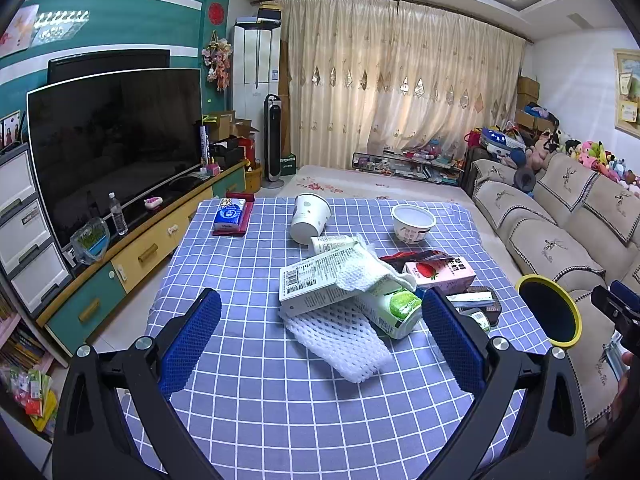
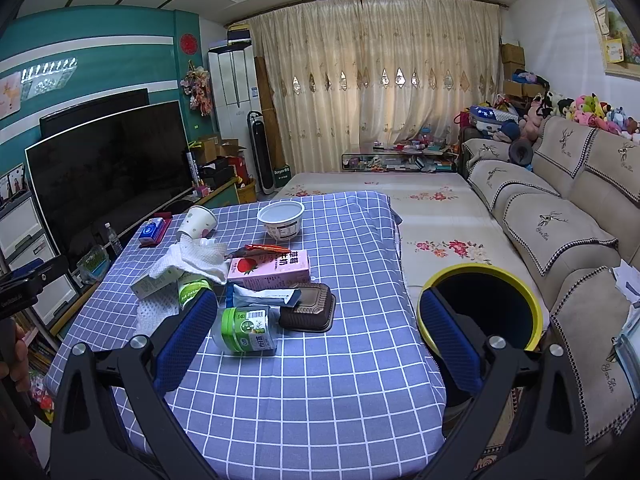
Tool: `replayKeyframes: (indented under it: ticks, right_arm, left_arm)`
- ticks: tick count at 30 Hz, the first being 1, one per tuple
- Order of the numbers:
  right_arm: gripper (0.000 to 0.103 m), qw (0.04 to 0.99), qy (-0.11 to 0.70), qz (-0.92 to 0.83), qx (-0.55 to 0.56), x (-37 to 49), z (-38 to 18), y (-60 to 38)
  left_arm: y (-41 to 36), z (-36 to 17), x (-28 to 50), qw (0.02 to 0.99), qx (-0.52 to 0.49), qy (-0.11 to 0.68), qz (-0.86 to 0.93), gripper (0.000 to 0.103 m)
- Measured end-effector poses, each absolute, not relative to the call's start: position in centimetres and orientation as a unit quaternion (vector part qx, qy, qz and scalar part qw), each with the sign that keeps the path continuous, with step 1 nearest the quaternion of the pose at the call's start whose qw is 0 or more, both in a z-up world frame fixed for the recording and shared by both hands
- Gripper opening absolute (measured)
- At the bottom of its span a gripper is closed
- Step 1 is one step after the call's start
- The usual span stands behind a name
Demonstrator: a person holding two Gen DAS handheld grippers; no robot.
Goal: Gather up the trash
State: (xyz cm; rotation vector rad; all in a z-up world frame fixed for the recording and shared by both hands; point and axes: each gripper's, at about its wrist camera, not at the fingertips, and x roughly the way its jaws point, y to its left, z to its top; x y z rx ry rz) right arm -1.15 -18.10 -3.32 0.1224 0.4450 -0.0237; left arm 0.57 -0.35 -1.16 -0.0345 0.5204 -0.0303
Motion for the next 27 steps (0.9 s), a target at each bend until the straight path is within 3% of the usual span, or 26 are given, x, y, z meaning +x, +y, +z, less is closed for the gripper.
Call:
replayKeyframes:
  ticks: [15,27]
  right_arm:
    - [0.097,0.968,0.245,-0.009,0.060,0.8,-4.6,-17.9]
    - [0.097,0.950,0.305,0.003,0.063,6.2,-9.4,-17.6]
  left_arm:
    - [-0.2,-2.2,1.9,0.961,-0.022,0.275,-0.012,0.099]
    - [0.9,-4.6,4.6,0.952,-0.038,0.302,-0.006,0.099]
